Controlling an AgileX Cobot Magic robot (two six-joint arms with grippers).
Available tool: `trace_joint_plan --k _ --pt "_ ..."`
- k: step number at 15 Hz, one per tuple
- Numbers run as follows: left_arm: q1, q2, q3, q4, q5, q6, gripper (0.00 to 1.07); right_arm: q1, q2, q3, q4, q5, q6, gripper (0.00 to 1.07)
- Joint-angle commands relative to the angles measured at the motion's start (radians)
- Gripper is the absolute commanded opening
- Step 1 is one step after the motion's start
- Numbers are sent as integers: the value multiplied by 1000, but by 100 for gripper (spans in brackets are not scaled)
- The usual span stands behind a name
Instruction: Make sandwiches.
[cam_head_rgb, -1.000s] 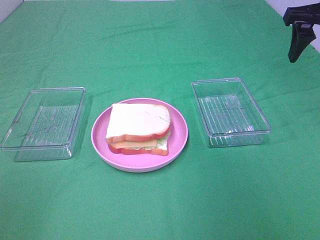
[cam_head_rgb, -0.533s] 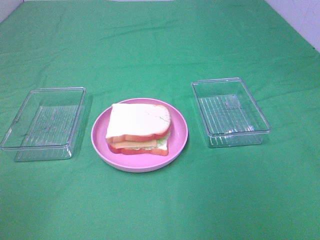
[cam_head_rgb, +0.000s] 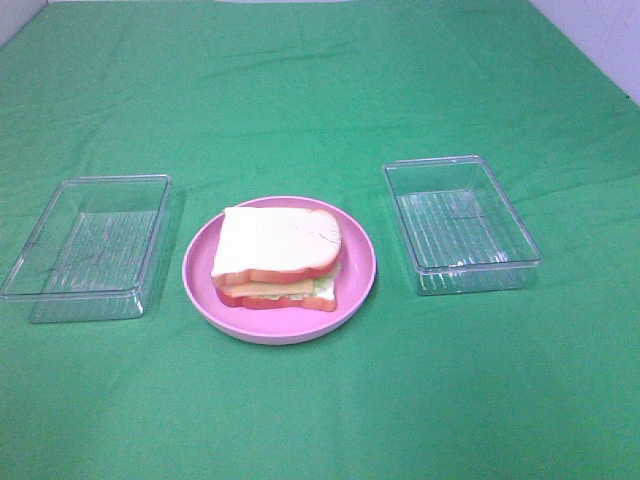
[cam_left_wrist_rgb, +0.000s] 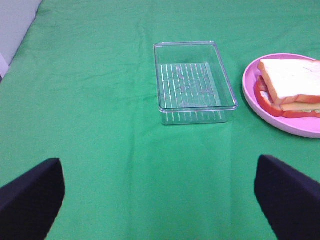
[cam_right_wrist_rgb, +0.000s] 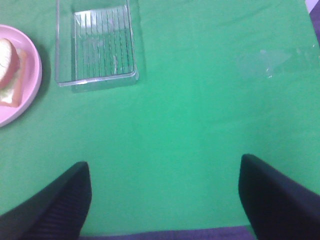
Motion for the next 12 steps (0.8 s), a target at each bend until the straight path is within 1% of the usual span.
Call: trace_joint_plan --k 1,3,5,7,9,12 --pt "0 -25 1 -10 -10 0 96 -1 -231 101 -6 -55 -1 78" --pt "0 -25 1 -11 -10 0 96 -1 -365 175 20 -56 5 78" --pt "0 -25 1 -11 -10 0 96 -1 -434 221 29 -54 6 78" --pt "0 -25 1 -11 -10 0 96 -1 -558 285 8 -57 -24 78" --pt "0 -25 1 -11 -10 0 96 -1 -597 311 2 -57 -47 78" --pt "0 -25 1 -14 -11 0 96 -1 -593 334 -12 -73 -49 77"
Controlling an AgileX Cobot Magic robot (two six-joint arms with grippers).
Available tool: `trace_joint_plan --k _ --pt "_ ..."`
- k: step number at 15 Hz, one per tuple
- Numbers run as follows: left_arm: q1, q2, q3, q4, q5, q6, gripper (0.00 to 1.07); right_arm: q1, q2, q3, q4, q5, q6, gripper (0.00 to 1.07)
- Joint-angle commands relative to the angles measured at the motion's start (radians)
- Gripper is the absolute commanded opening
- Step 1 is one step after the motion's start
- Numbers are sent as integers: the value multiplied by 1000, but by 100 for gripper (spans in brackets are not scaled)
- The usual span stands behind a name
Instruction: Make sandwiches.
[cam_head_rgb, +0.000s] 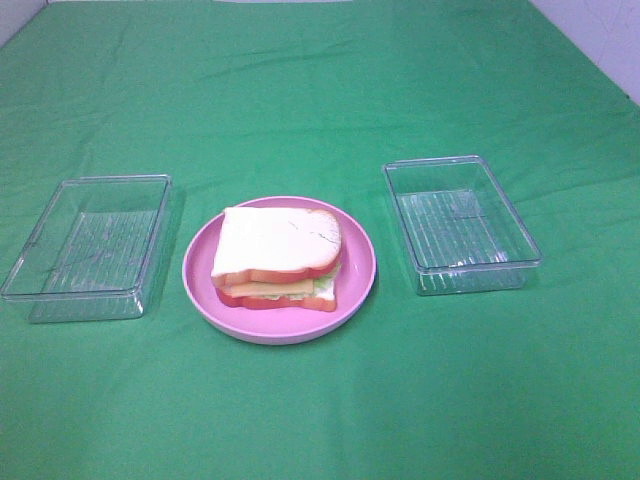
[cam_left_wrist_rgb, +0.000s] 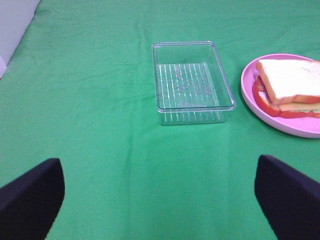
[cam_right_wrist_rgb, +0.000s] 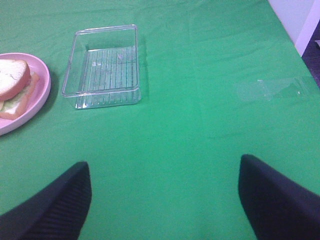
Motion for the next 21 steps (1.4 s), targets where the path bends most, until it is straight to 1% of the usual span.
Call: trace_joint_plan --k 1,21 --pt "0 -25 1 -9 -11 0 96 -1 -15 5 -14 -18 -19 77" --pt "0 -20 1 -14 -11 0 96 -1 -15 5 -14 -19 -25 77"
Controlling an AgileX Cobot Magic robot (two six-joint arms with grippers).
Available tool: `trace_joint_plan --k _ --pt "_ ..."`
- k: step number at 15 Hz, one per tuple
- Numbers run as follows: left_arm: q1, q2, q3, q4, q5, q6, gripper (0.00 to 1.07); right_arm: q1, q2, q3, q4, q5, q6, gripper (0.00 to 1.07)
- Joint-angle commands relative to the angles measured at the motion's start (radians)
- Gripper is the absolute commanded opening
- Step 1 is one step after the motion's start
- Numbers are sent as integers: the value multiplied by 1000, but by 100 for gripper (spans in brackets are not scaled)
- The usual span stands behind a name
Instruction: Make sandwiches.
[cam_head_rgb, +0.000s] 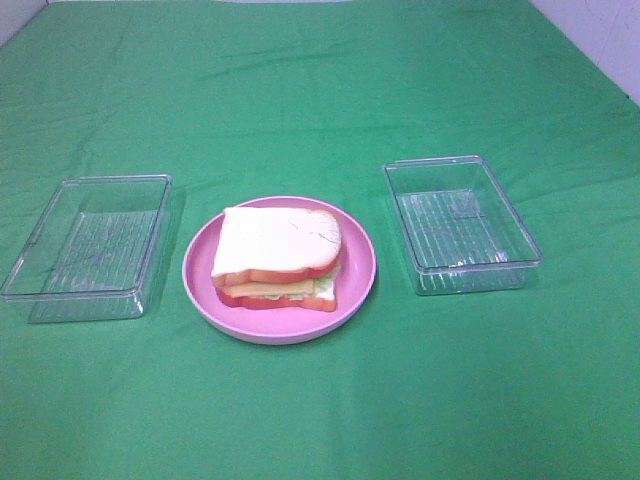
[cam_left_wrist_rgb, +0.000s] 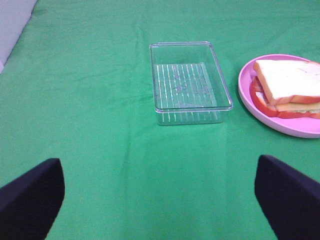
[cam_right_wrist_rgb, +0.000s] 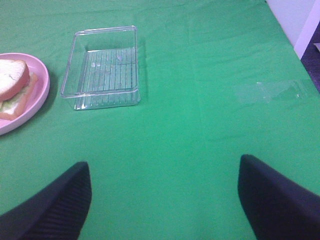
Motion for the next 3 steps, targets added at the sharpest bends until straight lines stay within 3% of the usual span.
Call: trace_joint_plan --k 1,3 --pt "0 -20 1 -6 -11 0 96 -1 -15 1 -13 -11 -16 77" --pt "0 -20 1 -6 -11 0 96 -1 -15 1 -13 -11 -16 77"
